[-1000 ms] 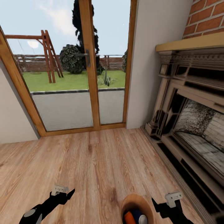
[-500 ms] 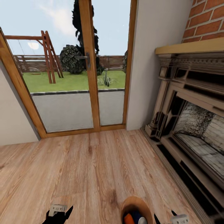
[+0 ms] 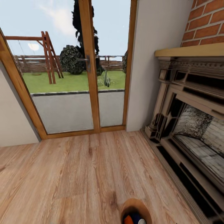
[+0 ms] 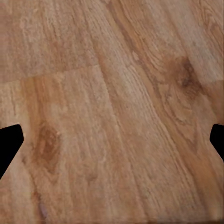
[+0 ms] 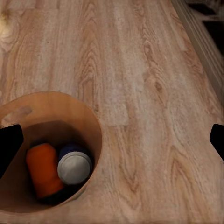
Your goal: Put the three can of soda from the living room inside the tash can in the kitchen.
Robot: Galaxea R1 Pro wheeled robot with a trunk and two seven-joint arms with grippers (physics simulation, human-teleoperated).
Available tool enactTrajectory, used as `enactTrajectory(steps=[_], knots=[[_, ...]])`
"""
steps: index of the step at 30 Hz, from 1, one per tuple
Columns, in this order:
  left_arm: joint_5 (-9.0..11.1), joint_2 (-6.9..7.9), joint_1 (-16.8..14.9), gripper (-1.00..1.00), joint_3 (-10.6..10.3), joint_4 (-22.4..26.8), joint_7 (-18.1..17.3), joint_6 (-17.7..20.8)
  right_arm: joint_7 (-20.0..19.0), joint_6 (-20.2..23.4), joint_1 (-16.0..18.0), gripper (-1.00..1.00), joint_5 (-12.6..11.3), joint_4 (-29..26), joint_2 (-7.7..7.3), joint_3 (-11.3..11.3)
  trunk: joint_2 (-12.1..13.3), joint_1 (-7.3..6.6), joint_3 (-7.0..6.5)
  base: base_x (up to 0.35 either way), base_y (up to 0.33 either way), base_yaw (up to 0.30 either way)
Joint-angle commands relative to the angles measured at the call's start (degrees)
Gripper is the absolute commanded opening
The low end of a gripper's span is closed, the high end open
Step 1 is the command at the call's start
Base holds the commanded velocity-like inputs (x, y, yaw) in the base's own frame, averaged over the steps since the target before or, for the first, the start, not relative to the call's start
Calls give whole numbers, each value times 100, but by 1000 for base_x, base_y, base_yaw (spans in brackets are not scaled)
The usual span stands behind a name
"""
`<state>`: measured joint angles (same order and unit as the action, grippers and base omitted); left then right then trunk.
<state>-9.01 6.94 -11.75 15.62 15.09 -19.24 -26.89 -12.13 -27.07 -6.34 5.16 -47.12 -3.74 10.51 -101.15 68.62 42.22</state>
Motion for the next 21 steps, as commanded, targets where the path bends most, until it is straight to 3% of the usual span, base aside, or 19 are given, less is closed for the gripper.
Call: enactTrajectory(steps=[1,7,21], knots=[[-6,6,11,100,-3,-272,129,-250,2,-74,0,100,1,199,-11,23,42,-23,-19,0,0,0],[-10,20,100,100,-6,-947,312,-764,7,-481,1,100,2,636,-19,49,282,-154,-126,0,0,0],[-5,-32,1085,100,-48,-1190,580,-1699,23,-883,1,100,9,1126,-29,52,844,-462,-378,0,0,0]])
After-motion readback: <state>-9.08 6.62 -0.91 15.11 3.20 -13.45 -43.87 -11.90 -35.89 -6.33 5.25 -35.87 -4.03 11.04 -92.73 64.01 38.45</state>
